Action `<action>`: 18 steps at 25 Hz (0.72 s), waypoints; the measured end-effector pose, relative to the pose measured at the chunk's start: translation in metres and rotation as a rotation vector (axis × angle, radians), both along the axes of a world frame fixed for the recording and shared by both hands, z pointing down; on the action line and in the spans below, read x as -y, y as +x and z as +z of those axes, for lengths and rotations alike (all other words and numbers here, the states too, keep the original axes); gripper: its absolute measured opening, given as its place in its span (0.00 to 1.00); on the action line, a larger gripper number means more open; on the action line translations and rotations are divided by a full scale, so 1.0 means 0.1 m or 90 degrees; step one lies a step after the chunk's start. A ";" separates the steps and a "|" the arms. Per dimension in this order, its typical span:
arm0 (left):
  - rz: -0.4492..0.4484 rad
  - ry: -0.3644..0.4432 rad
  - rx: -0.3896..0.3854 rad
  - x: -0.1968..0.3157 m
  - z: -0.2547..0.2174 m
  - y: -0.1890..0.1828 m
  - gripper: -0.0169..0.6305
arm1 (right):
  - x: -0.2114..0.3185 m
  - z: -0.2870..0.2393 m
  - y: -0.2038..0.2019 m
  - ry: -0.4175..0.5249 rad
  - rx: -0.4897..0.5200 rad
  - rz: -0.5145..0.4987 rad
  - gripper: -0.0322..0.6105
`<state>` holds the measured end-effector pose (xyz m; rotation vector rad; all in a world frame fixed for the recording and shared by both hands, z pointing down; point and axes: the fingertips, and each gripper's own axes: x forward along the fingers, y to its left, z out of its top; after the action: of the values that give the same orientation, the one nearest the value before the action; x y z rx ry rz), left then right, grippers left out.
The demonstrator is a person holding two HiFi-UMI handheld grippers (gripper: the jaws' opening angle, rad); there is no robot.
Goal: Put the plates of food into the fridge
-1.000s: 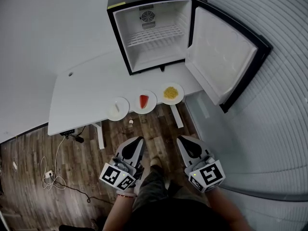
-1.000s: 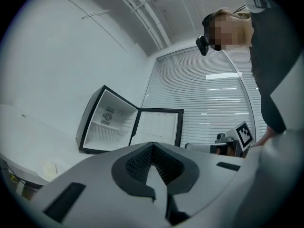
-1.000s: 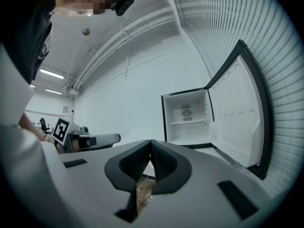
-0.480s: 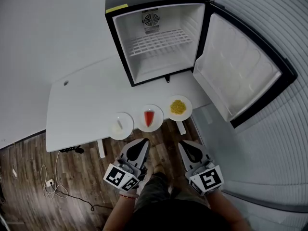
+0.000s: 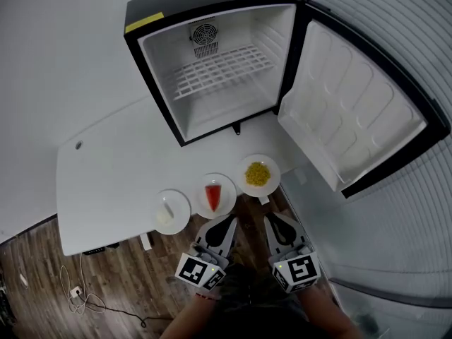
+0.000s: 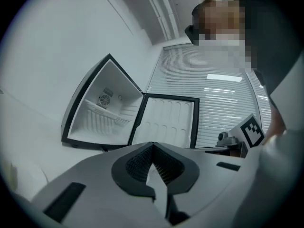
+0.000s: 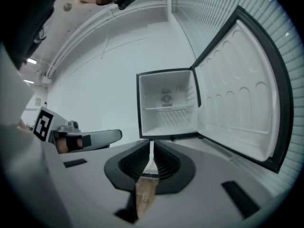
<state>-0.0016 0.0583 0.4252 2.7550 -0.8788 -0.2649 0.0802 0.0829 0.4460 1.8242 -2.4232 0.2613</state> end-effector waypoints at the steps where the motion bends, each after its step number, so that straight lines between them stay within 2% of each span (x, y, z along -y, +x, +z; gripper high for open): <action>1: -0.005 -0.006 0.001 0.03 0.06 0.04 0.04 | 0.04 0.09 0.06 -0.020 0.017 0.017 0.06; 6: -0.006 -0.040 -0.005 0.10 0.37 0.33 0.04 | 0.29 0.45 0.36 -0.077 0.075 0.070 0.07; 11: -0.015 -0.056 -0.006 0.17 0.66 0.55 0.04 | 0.46 0.86 0.56 -0.141 0.150 0.099 0.21; 13: -0.024 -0.062 -0.004 0.22 0.79 0.62 0.04 | 0.52 1.04 0.62 -0.172 0.214 0.106 0.24; 18: -0.027 -0.061 0.010 0.27 0.95 0.71 0.04 | 0.75 1.32 0.68 -0.237 0.468 0.118 0.28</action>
<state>0.0694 0.0312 0.5199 2.6561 -0.9308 -0.2036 0.1487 0.0084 0.5784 1.9959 -2.3260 1.5185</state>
